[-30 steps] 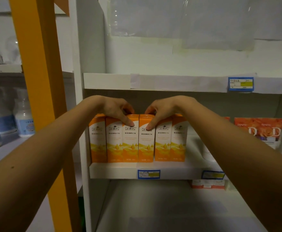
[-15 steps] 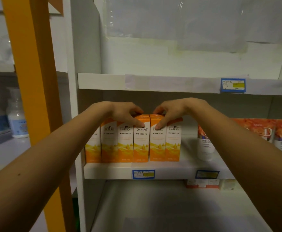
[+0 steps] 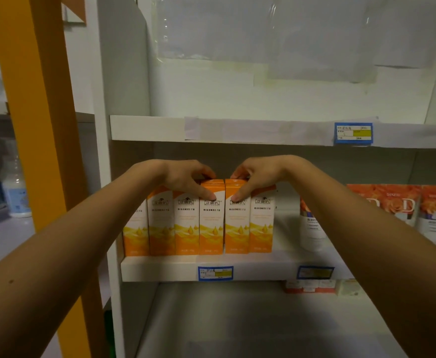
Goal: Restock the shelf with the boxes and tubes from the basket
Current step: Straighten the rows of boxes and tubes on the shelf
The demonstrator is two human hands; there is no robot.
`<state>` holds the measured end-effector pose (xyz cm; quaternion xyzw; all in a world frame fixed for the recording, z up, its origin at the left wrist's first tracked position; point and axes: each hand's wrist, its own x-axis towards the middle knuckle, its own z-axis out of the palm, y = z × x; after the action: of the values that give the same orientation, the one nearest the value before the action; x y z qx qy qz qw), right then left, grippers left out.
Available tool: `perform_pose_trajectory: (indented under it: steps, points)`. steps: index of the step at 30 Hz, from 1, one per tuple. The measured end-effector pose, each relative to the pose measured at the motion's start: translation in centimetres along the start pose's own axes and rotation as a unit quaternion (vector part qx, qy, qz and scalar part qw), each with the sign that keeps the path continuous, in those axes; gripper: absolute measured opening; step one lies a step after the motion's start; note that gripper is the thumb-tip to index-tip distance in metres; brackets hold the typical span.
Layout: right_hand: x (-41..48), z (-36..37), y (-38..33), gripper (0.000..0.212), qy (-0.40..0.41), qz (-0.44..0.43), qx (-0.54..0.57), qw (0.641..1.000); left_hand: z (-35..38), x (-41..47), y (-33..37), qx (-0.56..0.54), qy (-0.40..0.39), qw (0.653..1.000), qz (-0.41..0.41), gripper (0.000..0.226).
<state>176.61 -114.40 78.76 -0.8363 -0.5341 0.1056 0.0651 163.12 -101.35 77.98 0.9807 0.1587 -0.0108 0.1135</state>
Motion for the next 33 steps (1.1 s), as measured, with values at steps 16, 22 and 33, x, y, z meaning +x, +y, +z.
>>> perform_pose_trajectory:
  steps: [16,22,33]
  points:
    - [-1.4,-0.6,3.7,0.07,-0.005,0.039,-0.048,0.998,0.1,1.2,1.6,-0.011,0.045,0.999,-0.013,0.084]
    - [-1.8,-0.3,4.0,0.057,0.013,0.001,-0.034,0.999,0.9,1.9,3.0,-0.008,0.044,0.998,0.034,0.06]
    - [-2.0,-0.3,3.9,0.059,0.019,-0.01,-0.037,0.999,0.7,2.1,3.1,0.017,0.028,0.999,0.009,0.063]
